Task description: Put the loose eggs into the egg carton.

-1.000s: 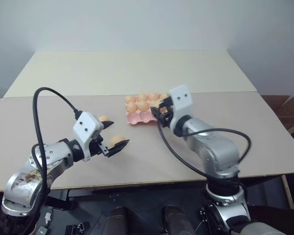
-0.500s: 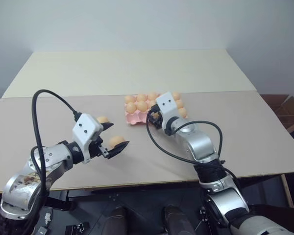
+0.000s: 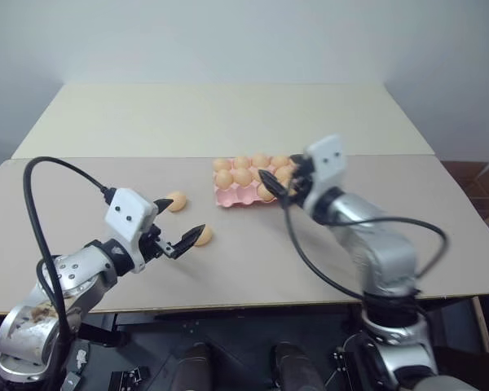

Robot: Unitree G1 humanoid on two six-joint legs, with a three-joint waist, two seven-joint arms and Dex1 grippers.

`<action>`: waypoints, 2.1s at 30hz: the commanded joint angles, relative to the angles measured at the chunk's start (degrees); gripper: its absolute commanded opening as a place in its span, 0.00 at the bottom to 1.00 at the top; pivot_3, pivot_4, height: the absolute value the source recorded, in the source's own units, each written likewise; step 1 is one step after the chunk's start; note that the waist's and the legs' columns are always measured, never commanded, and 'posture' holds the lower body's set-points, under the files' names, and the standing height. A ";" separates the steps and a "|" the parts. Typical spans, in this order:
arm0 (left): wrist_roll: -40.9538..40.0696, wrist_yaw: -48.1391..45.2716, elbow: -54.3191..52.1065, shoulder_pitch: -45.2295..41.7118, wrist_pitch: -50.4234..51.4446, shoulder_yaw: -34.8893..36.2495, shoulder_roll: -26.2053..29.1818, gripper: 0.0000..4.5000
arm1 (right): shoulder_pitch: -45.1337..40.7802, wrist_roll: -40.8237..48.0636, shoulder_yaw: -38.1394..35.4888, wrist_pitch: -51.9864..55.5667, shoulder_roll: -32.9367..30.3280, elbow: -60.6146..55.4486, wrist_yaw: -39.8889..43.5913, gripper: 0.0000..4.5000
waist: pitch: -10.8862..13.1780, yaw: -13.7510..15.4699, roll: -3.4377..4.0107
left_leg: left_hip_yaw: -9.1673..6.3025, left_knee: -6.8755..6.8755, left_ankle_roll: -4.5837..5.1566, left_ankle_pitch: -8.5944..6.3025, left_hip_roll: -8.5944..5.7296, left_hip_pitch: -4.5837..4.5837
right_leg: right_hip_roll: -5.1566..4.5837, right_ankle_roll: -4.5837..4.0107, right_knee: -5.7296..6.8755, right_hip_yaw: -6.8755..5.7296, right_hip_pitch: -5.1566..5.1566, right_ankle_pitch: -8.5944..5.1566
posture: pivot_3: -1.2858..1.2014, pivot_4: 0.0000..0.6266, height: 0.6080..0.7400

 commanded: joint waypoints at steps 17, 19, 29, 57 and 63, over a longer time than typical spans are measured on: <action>8.33 8.94 10.20 -8.40 7.65 -14.40 -4.15 1.00 | 13.46 25.78 -8.09 6.27 -24.52 -20.57 19.48 1.00 | 0.04 0.36 -0.08 | -0.04 0.02 0.08 0.07 0.06 0.12 | 0.23 -0.10 -0.05 0.14 0.07 0.03 | 0.52 0.24 1.00; 8.81 8.18 12.70 -9.67 7.35 -15.43 -4.57 1.00 | 13.57 25.56 -7.61 5.61 -24.98 -20.79 19.48 1.00 | 0.04 0.38 -0.09 | -0.04 0.02 0.07 0.06 0.02 0.06 | 0.17 -0.05 -0.05 0.12 0.04 0.00 | 0.52 0.24 1.00; 10.11 3.85 16.78 -11.20 4.96 -17.68 -5.34 0.72 | 13.37 24.84 -6.24 3.25 -26.60 -20.80 18.77 1.00 | 0.05 0.36 -0.10 | -0.05 0.03 0.07 0.06 -0.01 0.09 | 0.13 -0.03 -0.02 0.10 0.06 -0.01 | 0.52 0.24 1.00; 24.51 1.17 50.30 -38.43 -17.46 -27.11 -21.84 0.38 | 11.99 26.27 -5.24 6.42 -26.92 -22.08 9.01 1.00 | 0.06 1.10 -0.14 | -0.14 0.23 0.08 0.06 -0.08 -0.07 | 0.11 0.04 -0.02 0.06 0.08 0.01 | 0.52 0.24 1.00; 25.89 0.67 53.44 -38.66 -19.81 -25.65 -23.15 0.38 | 13.00 27.08 -6.99 6.42 -27.93 -22.23 9.01 1.00 | 0.07 1.10 -0.14 | -0.15 0.27 0.08 0.06 -0.08 -0.07 | 0.10 0.06 0.00 0.05 0.10 0.02 | 0.52 0.24 1.00</action>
